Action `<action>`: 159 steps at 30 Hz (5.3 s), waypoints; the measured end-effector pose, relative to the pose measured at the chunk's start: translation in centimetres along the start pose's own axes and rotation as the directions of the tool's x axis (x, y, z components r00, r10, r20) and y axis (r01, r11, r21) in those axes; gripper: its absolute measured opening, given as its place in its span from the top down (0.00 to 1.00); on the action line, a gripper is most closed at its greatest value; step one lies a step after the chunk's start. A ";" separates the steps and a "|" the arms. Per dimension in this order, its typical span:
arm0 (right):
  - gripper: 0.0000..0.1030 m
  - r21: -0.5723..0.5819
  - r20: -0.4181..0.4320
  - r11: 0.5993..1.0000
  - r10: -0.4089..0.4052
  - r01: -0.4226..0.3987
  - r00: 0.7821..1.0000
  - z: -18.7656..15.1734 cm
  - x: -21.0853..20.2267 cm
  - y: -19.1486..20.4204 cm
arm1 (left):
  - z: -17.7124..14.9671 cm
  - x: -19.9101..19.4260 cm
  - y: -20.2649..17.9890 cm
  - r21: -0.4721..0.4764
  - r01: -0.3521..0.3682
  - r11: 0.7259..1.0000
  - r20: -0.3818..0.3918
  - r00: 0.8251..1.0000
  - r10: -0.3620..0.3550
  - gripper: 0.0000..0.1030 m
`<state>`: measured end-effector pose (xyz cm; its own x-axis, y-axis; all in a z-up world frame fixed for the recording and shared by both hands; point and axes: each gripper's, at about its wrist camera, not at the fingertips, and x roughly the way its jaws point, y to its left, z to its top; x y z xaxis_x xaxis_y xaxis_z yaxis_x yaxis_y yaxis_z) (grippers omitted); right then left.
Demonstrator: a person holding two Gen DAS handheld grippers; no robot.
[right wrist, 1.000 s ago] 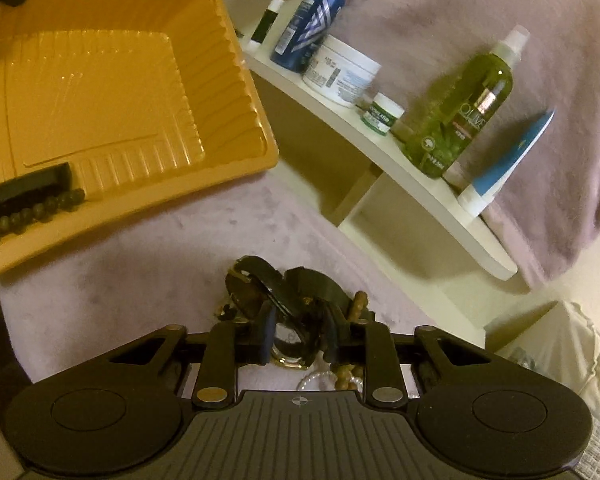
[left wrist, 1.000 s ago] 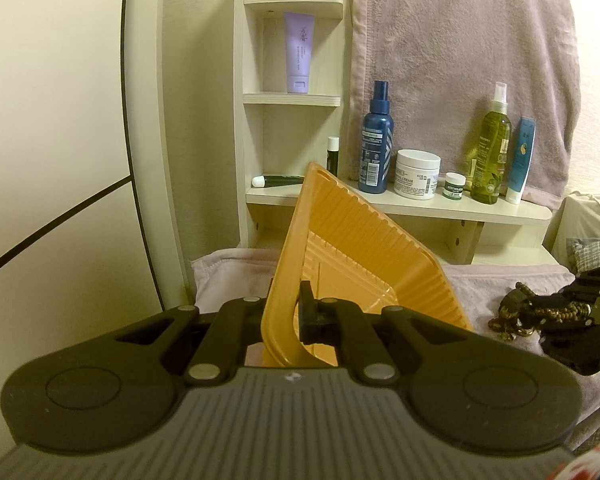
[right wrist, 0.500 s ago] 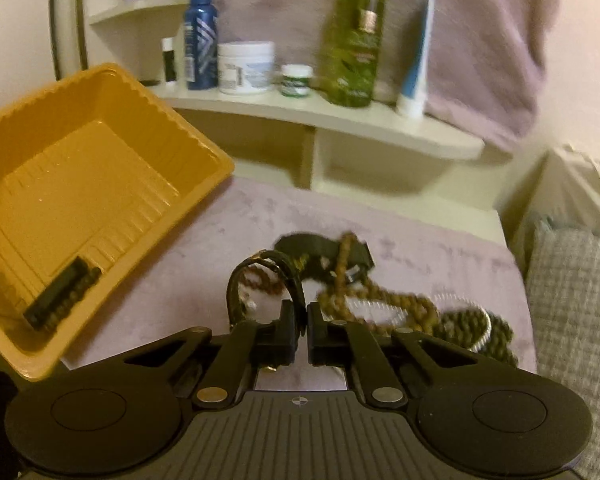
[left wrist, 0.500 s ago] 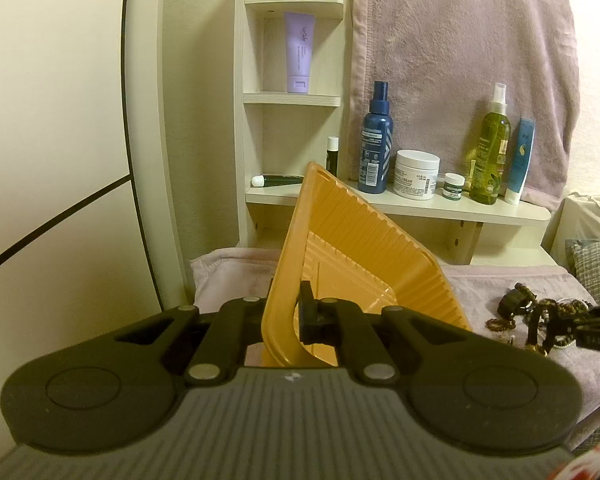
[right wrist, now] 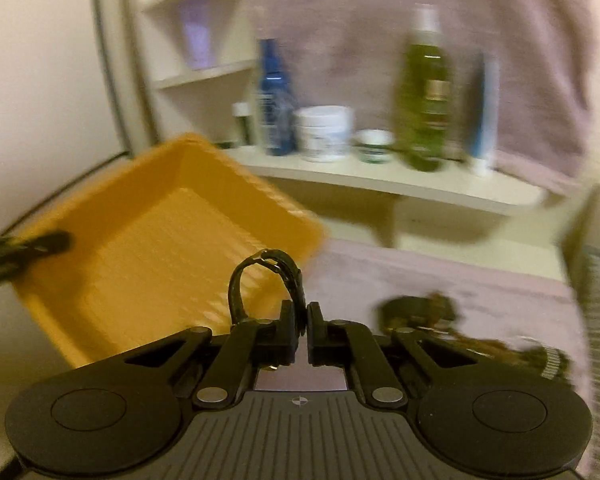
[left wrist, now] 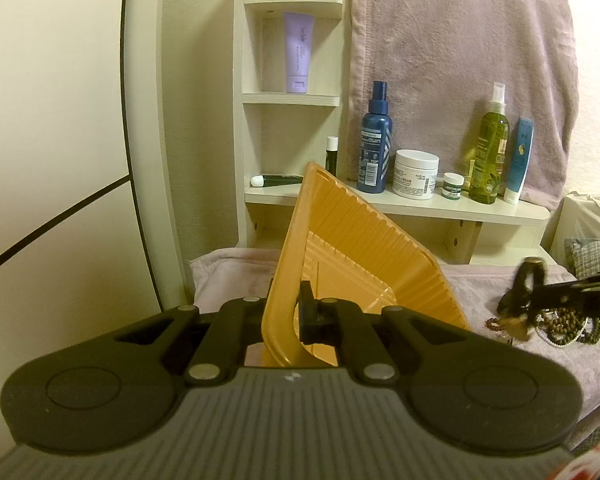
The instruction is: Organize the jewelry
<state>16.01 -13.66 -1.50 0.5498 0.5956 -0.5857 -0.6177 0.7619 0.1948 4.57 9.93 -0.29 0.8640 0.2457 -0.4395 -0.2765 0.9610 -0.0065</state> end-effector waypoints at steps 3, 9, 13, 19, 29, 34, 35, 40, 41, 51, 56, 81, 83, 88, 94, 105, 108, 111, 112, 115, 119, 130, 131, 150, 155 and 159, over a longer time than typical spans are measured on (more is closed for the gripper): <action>0.95 -0.015 -0.049 0.997 0.073 -0.074 0.996 0.1 1.5 2.1 | 0.0 0.0 0.0 0.001 0.001 1.000 0.000 1.000 -0.001 0.94; 0.94 -0.035 -0.119 0.986 0.158 -0.163 0.980 -0.9 4.0 4.8 | 0.0 0.0 0.0 0.000 0.001 1.000 0.000 1.000 -0.001 0.94; 0.79 -0.002 -0.084 0.978 0.206 -0.207 0.975 -1.3 4.2 4.7 | 0.0 0.0 0.0 0.000 0.003 1.000 0.000 1.000 -0.003 0.94; 0.74 0.057 0.004 0.987 0.150 -0.150 0.989 -1.5 2.1 2.5 | -0.1 -0.1 0.0 -0.005 0.004 1.000 0.004 1.000 -0.004 0.94; 0.74 0.155 0.009 0.988 0.028 -0.029 1.000 -3.7 0.3 -1.6 | -0.2 -0.1 0.0 -0.004 0.004 1.000 0.005 1.000 -0.004 0.94; 0.74 0.182 -0.004 0.983 -0.019 0.020 1.000 -5.5 -0.7 -2.6 | -0.2 -0.1 0.1 -0.002 0.005 1.000 0.005 1.000 -0.005 0.94; 0.74 0.186 -0.010 0.982 -0.034 0.035 0.999 -5.9 -0.8 -2.9 | -0.2 -0.1 0.1 -0.003 0.005 1.000 0.005 1.000 -0.005 0.94; 0.74 0.205 -0.047 0.970 -0.121 0.128 0.992 -7.8 -1.5 -4.9 | -0.2 -0.1 0.0 -0.002 0.004 1.000 0.005 1.000 -0.004 0.94; 0.74 0.214 -0.052 0.967 -0.129 0.138 0.990 -8.1 -1.6 -5.4 | -0.2 -0.1 0.0 -0.002 0.004 1.000 0.005 1.000 -0.004 0.94; 0.74 0.171 -0.035 0.972 -0.159 0.163 0.987 -7.4 -0.1 -5.6 | -0.1 -0.1 0.0 0.000 0.003 1.000 0.004 1.000 -0.003 0.94; 0.74 0.094 -0.019 0.982 -0.160 0.161 0.987 -6.4 2.0 -4.7 | -0.1 -0.1 0.0 0.000 0.001 1.000 0.004 1.000 -0.001 0.94; 0.74 -0.247 -0.045 0.965 -0.103 0.089 0.994 -5.3 6.4 -3.5 | 0.0 0.0 0.0 0.004 0.003 1.000 0.003 1.000 -0.003 0.94; 0.87 -0.238 -0.042 0.967 -0.101 0.088 0.994 -5.3 6.3 -3.4 | 0.0 0.0 0.0 0.004 0.003 1.000 0.003 1.000 -0.003 0.94; 0.92 -0.229 -0.043 0.969 -0.101 0.089 0.994 -5.6 6.0 -3.0 | 0.0 0.0 0.0 0.003 0.003 1.000 0.003 1.000 -0.003 0.94; 0.86 -0.144 -0.047 0.985 -0.103 0.095 0.994 -5.6 6.0 -3.0 | 0.1 0.1 0.1 0.004 0.005 1.000 0.004 1.000 -0.005 0.94; 0.79 -0.073 -0.043 0.985 -0.159 0.156 0.986 -5.2 7.0 -2.7 | 0.1 0.1 0.1 0.004 0.006 1.000 0.004 1.000 -0.006 0.94; 0.93 -0.087 -0.036 0.983 -0.167 0.164 0.985 -5.2 6.6 -2.3 | 0.1 0.1 0.1 0.002 0.005 1.000 0.004 1.000 -0.005 0.94; 0.93 -0.095 -0.024 0.982 -0.168 0.165 0.986 -5.4 5.9 -2.2 | 0.1 0.1 0.1 0.005 0.005 1.000 0.004 1.000 -0.005 0.94; 0.93 -0.095 -0.020 0.982 -0.168 0.165 0.986 -5.4 5.7 -2.2 | 0.1 0.1 0.1 0.003 0.005 1.000 0.004 1.000 -0.005 0.94; 0.93 -0.092 0.008 0.983 -0.159 0.159 0.987 -5.0 4.4 -1.8 | 0.1 0.0 0.1 0.003 0.005 1.000 0.004 1.000 -0.005 0.94; 0.93 -0.083 0.058 0.993 -0.083 0.088 0.995 -3.6 2.5 -0.3 | 0.1 0.1 0.2 0.004 0.005 1.000 0.005 1.000 -0.005 0.94; 0.93 -0.154 0.043 0.963 0.232 -0.223 0.972 -2.3 1.3 5.6 | 0.1 0.0 0.3 -0.004 0.007 1.000 0.002 1.000 -0.007 0.94; 0.93 -0.159 0.036 0.960 0.240 -0.232 0.970 -2.4 1.5 5.9 | 0.1 0.0 0.3 -0.004 0.007 1.000 0.002 1.000 -0.007 0.94; 0.69 -0.089 0.104 0.994 0.076 -0.067 0.992 -3.6 0.4 2.6 | 0.1 -0.1 0.2 -0.006 0.009 1.000 0.004 1.000 -0.009 0.94; 0.69 0.037 0.072 0.996 -0.086 0.083 0.994 -4.5 0.9 -1.3 | 0.1 -0.1 0.1 -0.007 0.008 1.000 0.004 1.000 -0.008 0.94; 0.69 0.064 0.055 0.988 -0.146 0.143 0.988 -5.0 1.7 -2.8 | 0.1 -0.1 0.2 -0.005 0.008 1.000 0.005 1.000 -0.008 0.94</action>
<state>15.85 -16.04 -7.02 0.6641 0.4910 -0.5639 -0.4961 0.8536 0.1590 4.48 10.09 -0.15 0.8681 0.2386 -0.4352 -0.2716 0.9623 -0.0142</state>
